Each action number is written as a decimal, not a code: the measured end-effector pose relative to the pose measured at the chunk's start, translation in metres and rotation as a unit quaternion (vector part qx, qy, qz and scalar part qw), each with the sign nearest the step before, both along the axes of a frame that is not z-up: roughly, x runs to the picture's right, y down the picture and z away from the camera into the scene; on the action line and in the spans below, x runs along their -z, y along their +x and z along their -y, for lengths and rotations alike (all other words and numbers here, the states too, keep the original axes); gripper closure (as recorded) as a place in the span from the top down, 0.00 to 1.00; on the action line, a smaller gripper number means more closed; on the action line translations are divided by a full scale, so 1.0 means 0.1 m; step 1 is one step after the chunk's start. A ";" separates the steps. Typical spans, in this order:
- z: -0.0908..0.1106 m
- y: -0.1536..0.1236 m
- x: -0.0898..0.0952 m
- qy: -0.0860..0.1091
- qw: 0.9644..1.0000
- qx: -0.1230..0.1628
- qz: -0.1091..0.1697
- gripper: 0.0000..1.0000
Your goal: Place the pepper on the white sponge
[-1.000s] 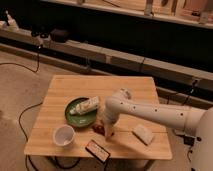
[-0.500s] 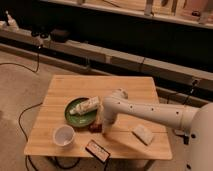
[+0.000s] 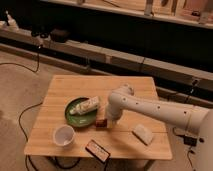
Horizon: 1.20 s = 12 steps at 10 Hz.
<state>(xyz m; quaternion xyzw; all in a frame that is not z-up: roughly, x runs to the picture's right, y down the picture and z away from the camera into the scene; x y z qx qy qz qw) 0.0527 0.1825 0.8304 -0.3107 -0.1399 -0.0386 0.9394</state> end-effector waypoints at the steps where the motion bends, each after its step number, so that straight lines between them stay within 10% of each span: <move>1: 0.13 0.27 0.03 0.005 0.999 -0.027 -0.017 0.30; 6: 0.30 1.53 0.21 -0.002 0.986 -0.138 -0.091 0.30; 9: 0.00 1.61 0.54 -0.021 0.994 -0.076 -0.081 0.30; 12: -0.42 1.75 0.73 -0.050 0.993 -0.010 -0.107 0.30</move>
